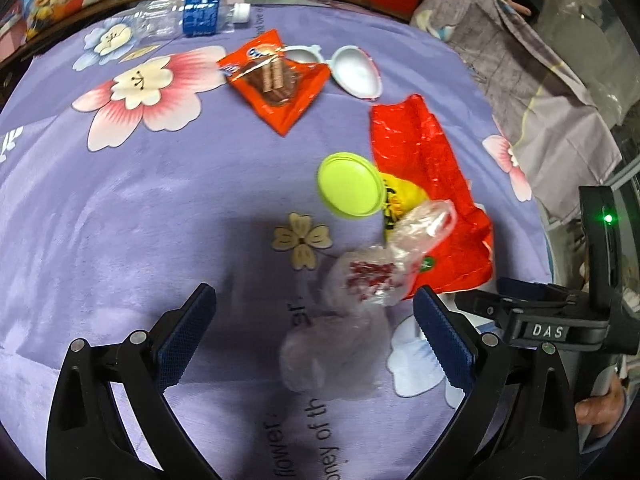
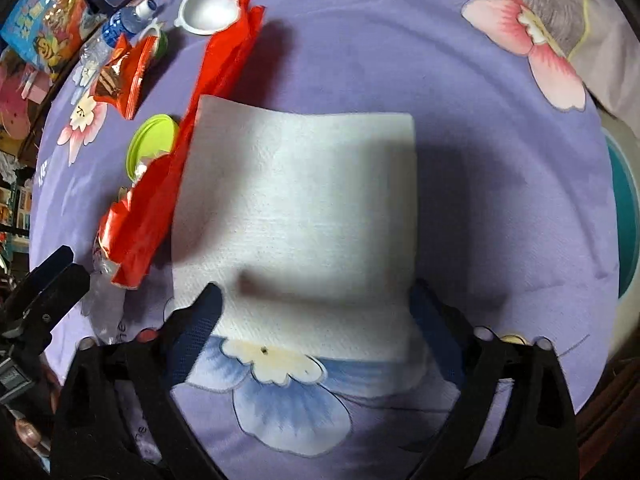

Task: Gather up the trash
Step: 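Grasp the white paper towel with the right tool while the left tool grasps the clear bag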

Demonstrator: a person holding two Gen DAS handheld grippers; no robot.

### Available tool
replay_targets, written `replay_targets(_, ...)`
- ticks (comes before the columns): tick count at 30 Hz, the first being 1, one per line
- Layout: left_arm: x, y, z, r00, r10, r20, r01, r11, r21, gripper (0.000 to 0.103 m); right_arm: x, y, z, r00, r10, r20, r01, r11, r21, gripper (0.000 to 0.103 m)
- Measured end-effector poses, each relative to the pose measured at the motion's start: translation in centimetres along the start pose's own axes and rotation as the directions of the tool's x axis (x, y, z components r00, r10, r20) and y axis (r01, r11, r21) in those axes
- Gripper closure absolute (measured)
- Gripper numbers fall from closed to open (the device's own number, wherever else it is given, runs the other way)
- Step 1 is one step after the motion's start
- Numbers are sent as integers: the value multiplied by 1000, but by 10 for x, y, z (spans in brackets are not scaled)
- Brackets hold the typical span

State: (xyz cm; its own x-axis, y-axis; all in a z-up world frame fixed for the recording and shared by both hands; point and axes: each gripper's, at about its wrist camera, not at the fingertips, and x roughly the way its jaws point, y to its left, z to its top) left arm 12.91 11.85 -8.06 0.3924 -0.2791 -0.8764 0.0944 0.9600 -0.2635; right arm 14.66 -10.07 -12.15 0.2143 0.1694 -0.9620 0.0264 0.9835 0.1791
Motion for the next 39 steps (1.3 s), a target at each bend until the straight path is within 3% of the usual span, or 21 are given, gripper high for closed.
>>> replay_targets(7, 3, 20, 1, 1000, 1, -11, -1, 999, -36, 4, 10, 26, 1, 990, -112, 86, 124, 983, -137, 7)
replay_targets(10, 4, 23, 0, 1000, 3, -16, -4, 999, -45, 4, 9, 26, 0, 990, -101, 100, 114, 984, -133, 7)
replay_targets(13, 5, 25, 0, 1000, 6, -21, -7, 999, -49, 4, 0, 29, -5, 987, -96, 127, 116, 980, -163, 31)
replay_targets(15, 6, 23, 1, 1000, 6, -24, -7, 999, -49, 4, -4, 34, -9, 989, -78, 126, 102, 975, -197, 66)
replay_targets(18, 4, 16, 3, 1000, 4, -19, -5, 999, -39, 4, -8, 30, -11, 994, -41, 100, 60, 979, -195, 91)
replay_targets(23, 1, -3, 0, 1000, -5, -12, 6, 1000, 21, 4, -20, 3, -13, 994, -29, 109, 45, 988, -145, 96)
replay_targets(29, 20, -38, -12, 998, 54, -41, -45, 978, 206, 5, -35, -36, -14, 991, -15, 136, 20, 999, -40, 96)
replay_targets(30, 25, -44, -14, 997, 70, -45, -58, 972, 229, 9, -37, -41, -15, 990, -8, 139, 12, 1000, -28, 96)
replay_targets(32, 31, -49, -18, 995, 77, -58, -61, 966, 249, 40, -41, -48, -17, 990, 5, 143, -3, 1000, -14, 96)
replay_targets(33, 32, -52, -20, 994, 101, -52, -84, 963, 257, 45, -42, -51, -18, 989, 10, 144, -8, 1000, -12, 96)
replay_targets(34, 32, -54, -21, 992, 118, -39, -104, 958, 267, 62, -44, -54, -19, 989, 15, 147, -14, 1000, -11, 96)
replay_targets(35, 31, -55, -21, 992, 117, -40, -103, 960, 261, 70, -41, -48, -15, 988, 19, 151, -18, 1000, -10, 96)
replay_targets(39, 15, -53, -17, 995, 102, -7, -99, 975, 198, 75, -54, -60, -15, 981, 38, 189, -40, 999, 8, 96)
